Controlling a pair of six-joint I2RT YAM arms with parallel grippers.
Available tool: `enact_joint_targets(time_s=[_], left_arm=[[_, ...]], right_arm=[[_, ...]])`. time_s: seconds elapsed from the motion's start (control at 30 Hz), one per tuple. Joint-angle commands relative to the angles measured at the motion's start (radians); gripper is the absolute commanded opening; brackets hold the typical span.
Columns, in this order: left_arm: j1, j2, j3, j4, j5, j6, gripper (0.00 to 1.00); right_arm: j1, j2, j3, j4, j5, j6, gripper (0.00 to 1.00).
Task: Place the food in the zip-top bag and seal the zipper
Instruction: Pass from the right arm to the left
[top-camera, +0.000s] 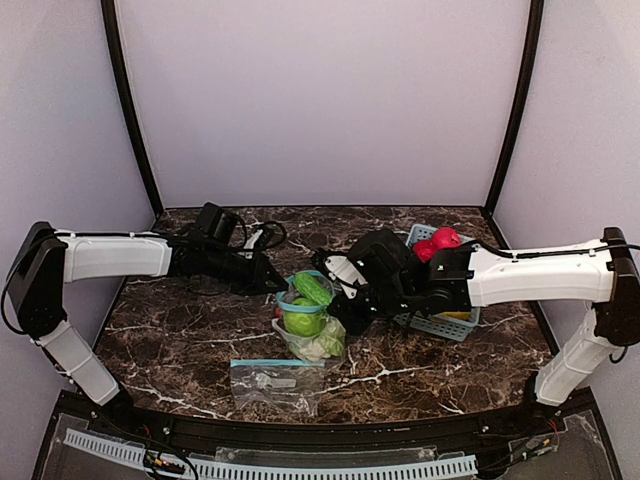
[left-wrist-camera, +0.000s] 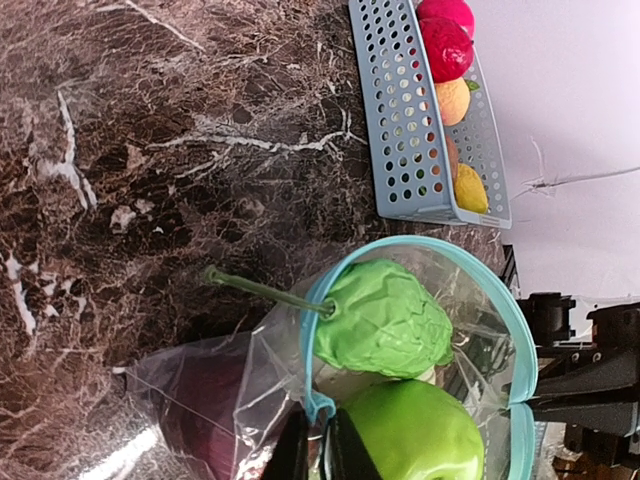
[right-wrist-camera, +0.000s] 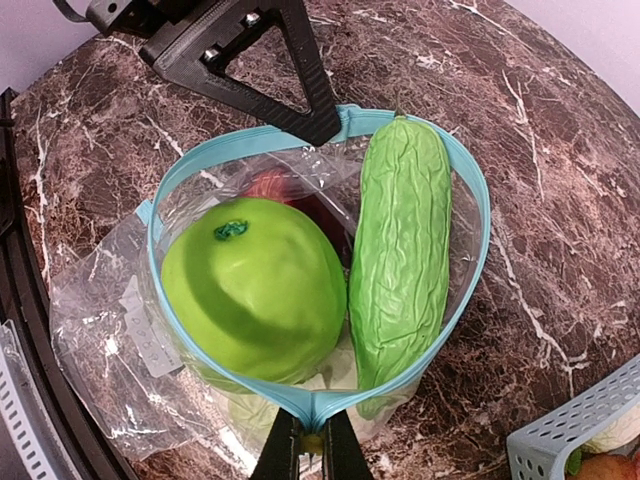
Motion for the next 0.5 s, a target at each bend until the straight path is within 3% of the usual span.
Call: enact_joint_targets(time_s=[0.0,0.13,0.37,0.47], left_arm=[[-0.006,-0.032,-0.029,0.053,0.031,0.0,0.02],[-0.006,-0.057,-0.037,0.085,0.036,0.018,0.01],[-0.011,-0.103,-0.055,0.115,0.06,0.079,0.01],[-0.014,-0.115,-0.062,0.144,0.069,0.103,0.01]], right_arm=[[0.01,-0.046,-0.009,0.031,0.031,0.016,0.04],[0.01,-0.074,-0.023,0.024,0.055,0.038,0.19],[0.003,-0.143,-0.025,0.004,0.129,0.077,0.74],[-0.022,-0.138,-0.004,0.001,0.126,0.094,0.85]])
